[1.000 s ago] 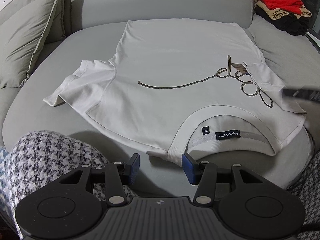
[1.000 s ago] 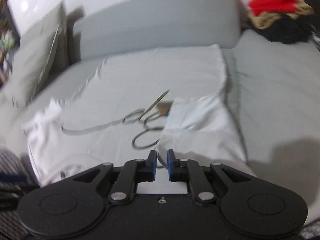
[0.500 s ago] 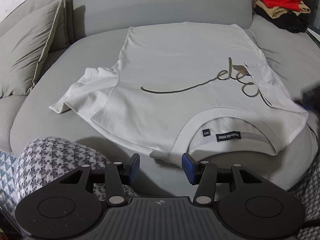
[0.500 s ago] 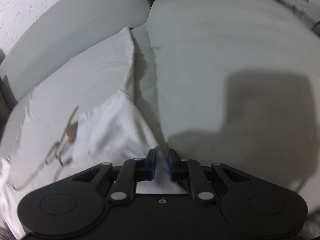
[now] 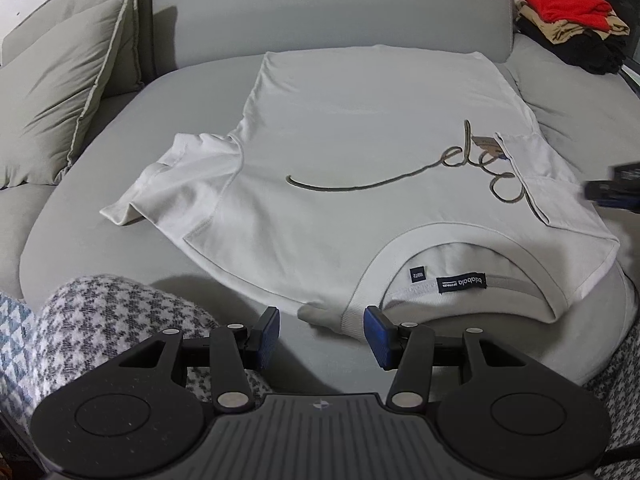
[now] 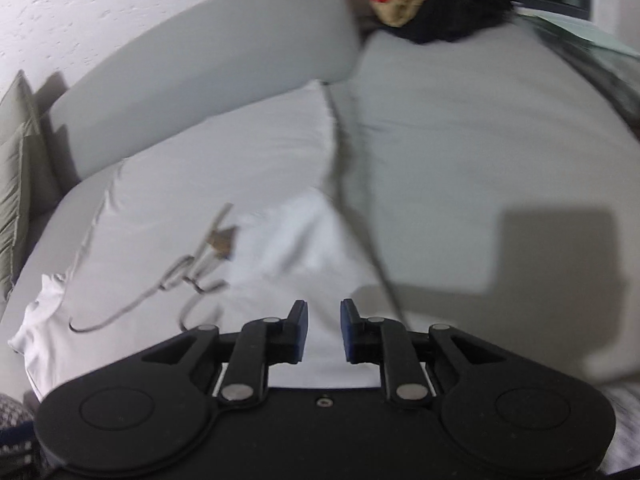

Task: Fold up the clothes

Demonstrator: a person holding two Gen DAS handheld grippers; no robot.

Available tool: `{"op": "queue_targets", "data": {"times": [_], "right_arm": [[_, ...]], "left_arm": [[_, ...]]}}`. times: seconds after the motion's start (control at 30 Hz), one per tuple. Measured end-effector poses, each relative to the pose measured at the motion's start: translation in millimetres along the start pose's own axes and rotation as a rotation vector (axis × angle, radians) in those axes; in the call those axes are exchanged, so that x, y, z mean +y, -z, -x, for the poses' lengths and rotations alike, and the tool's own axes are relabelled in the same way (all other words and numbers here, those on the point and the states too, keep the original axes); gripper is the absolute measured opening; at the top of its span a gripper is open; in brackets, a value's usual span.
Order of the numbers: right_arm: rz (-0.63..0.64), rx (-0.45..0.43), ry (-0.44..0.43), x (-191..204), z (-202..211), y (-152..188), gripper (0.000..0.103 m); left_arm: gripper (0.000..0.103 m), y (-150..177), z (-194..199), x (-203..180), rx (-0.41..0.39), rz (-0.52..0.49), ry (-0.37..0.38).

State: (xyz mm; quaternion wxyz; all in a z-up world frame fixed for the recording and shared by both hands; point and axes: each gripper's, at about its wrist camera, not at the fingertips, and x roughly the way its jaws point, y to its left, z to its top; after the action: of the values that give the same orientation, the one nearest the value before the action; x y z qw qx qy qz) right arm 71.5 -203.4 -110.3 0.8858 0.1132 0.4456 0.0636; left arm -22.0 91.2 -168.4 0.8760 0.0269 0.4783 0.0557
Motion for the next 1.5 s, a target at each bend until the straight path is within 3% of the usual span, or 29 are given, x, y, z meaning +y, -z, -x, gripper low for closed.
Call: {"op": "queue_targets", "data": {"times": [0.17, 0.23, 0.37, 0.43, 0.47, 0.5, 0.57, 0.73, 0.87, 1.03, 1.17, 1.27, 1.33, 1.5], "right_arm": [[0.036, 0.042, 0.015, 16, -21, 16, 0.018], [0.102, 0.046, 0.03, 20, -11, 27, 0.019], [0.106, 0.113, 0.021, 19, 19, 44, 0.019], [0.1, 0.103, -0.027, 23, 33, 40, 0.023], [0.096, 0.091, -0.059, 26, 38, 38, 0.031], [0.087, 0.076, -0.098, 30, 40, 35, 0.044], [0.06, 0.058, -0.186, 39, 40, 30, 0.054], [-0.027, 0.104, -0.317, 50, 23, 36, 0.054], [-0.091, 0.152, -0.348, 51, 14, 52, 0.054], [-0.148, 0.153, -0.372, 44, 9, 54, 0.054], [-0.159, 0.153, -0.379, 39, 9, 55, 0.054], [-0.167, 0.152, -0.385, 37, 8, 56, 0.054], [-0.172, 0.151, -0.389, 37, 8, 57, 0.054], [-0.173, 0.151, -0.397, 35, 7, 57, 0.055]], "left_arm": [[0.049, 0, 4, 4, -0.016, 0.005, -0.008], [0.049, -1, 0, 7, -0.008, 0.019, 0.005], [0.049, -1, -5, 10, -0.001, 0.033, 0.028], [0.049, -1, -5, 13, -0.006, 0.038, 0.037], [0.049, 0, -5, 16, -0.01, 0.043, 0.042], [0.049, -1, -5, 25, -0.021, 0.066, 0.047], [0.049, -1, -4, 43, -0.043, 0.113, 0.057], [0.043, -8, -10, 114, -0.099, 0.335, 0.105], [0.041, -20, -23, 183, -0.151, 0.576, 0.171], [0.039, -28, -63, 248, -0.09, 0.834, 0.197], [0.038, -30, -93, 269, 0.007, 0.984, 0.285], [0.036, -35, -108, 275, 0.049, 1.02, 0.293], [0.03, -41, -113, 276, 0.072, 1.021, 0.252], [0.029, -57, -114, 263, 0.093, 0.947, 0.161]]}}
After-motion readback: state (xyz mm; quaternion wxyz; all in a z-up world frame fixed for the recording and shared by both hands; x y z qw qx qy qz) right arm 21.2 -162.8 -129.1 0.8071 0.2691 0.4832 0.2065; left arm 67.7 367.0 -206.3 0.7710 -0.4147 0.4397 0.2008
